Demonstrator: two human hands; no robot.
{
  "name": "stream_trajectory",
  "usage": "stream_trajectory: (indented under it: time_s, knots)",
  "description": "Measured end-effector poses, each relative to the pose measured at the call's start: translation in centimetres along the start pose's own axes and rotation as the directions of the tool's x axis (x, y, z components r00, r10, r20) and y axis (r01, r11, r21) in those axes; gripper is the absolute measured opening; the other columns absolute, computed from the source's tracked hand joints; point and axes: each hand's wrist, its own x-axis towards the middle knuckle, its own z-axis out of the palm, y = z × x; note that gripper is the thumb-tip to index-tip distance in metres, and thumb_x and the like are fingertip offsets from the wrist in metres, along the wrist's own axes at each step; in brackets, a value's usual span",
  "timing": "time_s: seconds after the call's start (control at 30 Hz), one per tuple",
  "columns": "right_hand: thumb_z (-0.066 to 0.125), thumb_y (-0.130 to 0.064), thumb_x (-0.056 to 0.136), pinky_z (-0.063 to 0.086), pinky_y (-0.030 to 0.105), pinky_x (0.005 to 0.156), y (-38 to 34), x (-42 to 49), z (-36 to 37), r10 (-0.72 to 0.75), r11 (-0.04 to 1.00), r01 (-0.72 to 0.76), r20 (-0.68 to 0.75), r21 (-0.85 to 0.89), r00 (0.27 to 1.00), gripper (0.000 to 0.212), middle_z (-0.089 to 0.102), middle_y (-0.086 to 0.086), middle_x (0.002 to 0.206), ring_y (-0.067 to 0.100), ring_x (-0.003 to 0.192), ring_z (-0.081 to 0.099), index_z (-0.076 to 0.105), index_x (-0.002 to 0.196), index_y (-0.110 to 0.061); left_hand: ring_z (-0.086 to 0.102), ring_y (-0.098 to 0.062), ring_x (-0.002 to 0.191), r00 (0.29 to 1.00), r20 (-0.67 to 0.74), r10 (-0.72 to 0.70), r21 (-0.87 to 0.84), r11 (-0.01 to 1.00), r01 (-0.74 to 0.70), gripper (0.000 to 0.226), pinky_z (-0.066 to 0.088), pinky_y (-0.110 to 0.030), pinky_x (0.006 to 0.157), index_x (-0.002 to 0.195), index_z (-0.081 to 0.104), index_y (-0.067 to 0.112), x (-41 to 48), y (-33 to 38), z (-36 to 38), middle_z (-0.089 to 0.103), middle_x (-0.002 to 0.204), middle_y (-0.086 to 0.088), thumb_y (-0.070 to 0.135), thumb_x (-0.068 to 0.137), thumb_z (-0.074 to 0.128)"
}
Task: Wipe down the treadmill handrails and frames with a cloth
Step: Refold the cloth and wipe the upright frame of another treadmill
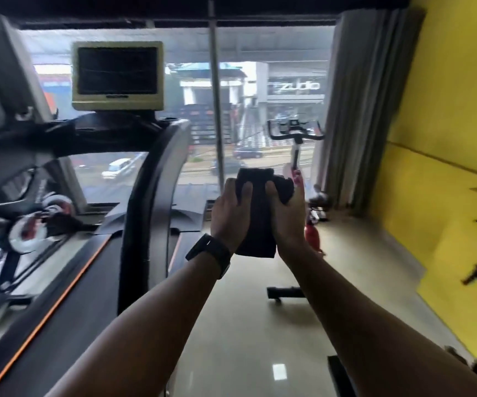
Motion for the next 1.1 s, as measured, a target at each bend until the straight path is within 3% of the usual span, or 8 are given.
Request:
stream_trajectory:
  time_s: [0.13,0.27,0.57,0.7,0.77,0.87,1.0,1.1]
  knots:
    - [0.066,-0.052,0.091,0.058,0.052,0.089,3.3,3.9,6.6,0.006,0.998,-0.018,0.173,0.065,0.985,0.046,0.07,-0.003,0.111,0.018,0.1,0.069,0.057,0.123,-0.021,0.056,-0.008,0.075,0.989,-0.142,-0.03,0.116,0.992,0.047,0.019,0.04,-0.021,0.061,0.098,0.049,0.019,4.3,-5.0,-1.7,0.059,0.083,0.01,0.037,0.104,0.044]
    - [0.065,-0.055,0.091,0.057,0.051,0.09,6.3,7.9,13.7,0.007,0.996,-0.028,0.251,0.081,0.968,0.045,0.07,-0.004,0.11,0.017,0.1,0.068,0.059,0.122,-0.024,0.061,-0.028,0.089,0.968,-0.248,-0.029,0.224,0.971,0.086,0.024,0.044,-0.038,0.072,0.1,0.051,0.017,9.7,-10.2,-3.3,0.066,0.093,-0.007,0.04,0.102,0.044]
    - [0.059,-0.043,0.1,0.044,0.018,0.07,11.4,15.1,27.6,0.061,0.992,-0.104,0.43,0.076,0.901,0.032,0.058,-0.019,0.096,-0.003,0.087,0.056,0.054,0.123,-0.021,0.056,-0.033,0.099,0.939,-0.344,0.008,0.476,0.863,0.168,0.044,0.045,-0.047,0.087,0.098,0.056,0.011,20.2,-20.1,-8.0,0.064,0.101,-0.012,0.049,0.092,0.034]
    - [0.06,-0.048,0.098,0.052,0.039,0.091,15.2,16.5,33.7,0.133,0.976,-0.198,0.464,0.094,0.876,0.039,0.068,-0.002,0.111,0.022,0.103,0.065,0.056,0.125,-0.021,0.053,-0.034,0.106,0.954,-0.3,0.009,0.667,0.717,0.203,0.054,0.044,-0.048,0.091,0.108,0.059,0.007,22.6,-24.9,-9.7,0.062,0.109,-0.013,0.051,0.091,0.032]
    - [0.062,-0.049,0.096,0.051,0.038,0.093,17.7,16.9,36.4,0.19,0.959,-0.267,0.482,0.096,0.855,0.041,0.069,0.0,0.111,0.025,0.107,0.065,0.059,0.125,-0.021,0.055,-0.035,0.108,0.963,-0.266,-0.03,0.724,0.654,0.22,0.053,0.046,-0.051,0.092,0.109,0.059,0.009,23.7,-27.5,-10.5,0.062,0.111,-0.011,0.051,0.091,0.033]
    - [0.065,-0.052,0.093,0.046,0.034,0.101,20.2,17.5,39.6,0.228,0.937,-0.335,0.554,0.098,0.801,0.05,0.066,0.002,0.121,0.025,0.118,0.061,0.055,0.13,-0.02,0.049,-0.027,0.128,0.963,-0.24,-0.125,0.73,0.631,0.264,0.066,0.041,-0.048,0.104,0.134,0.05,0.011,24.9,-30.4,-11.0,0.055,0.135,-0.008,0.056,0.089,0.033]
    - [0.076,-0.032,0.09,0.027,0.012,0.114,21.1,17.5,41.6,0.136,0.944,-0.25,0.439,0.214,0.888,0.075,0.031,0.005,0.148,0.006,0.136,0.034,0.034,0.151,-0.017,0.047,-0.023,0.13,0.953,-0.264,-0.147,0.709,0.64,0.295,0.071,0.04,-0.04,0.107,0.143,0.042,0.007,25.3,-32.5,-11.5,0.052,0.139,-0.01,0.055,0.091,0.035]
    - [0.069,-0.024,0.095,0.029,0.021,0.117,21.3,16.0,41.9,0.022,0.962,-0.102,0.301,0.255,0.953,0.046,0.031,0.002,0.151,-0.005,0.138,0.029,0.055,0.139,-0.026,0.05,-0.021,0.127,0.961,-0.253,-0.112,0.753,0.6,0.268,0.063,0.045,-0.038,0.102,0.145,0.039,0.012,25.4,-32.7,-11.3,0.052,0.14,-0.006,0.05,0.094,0.038]
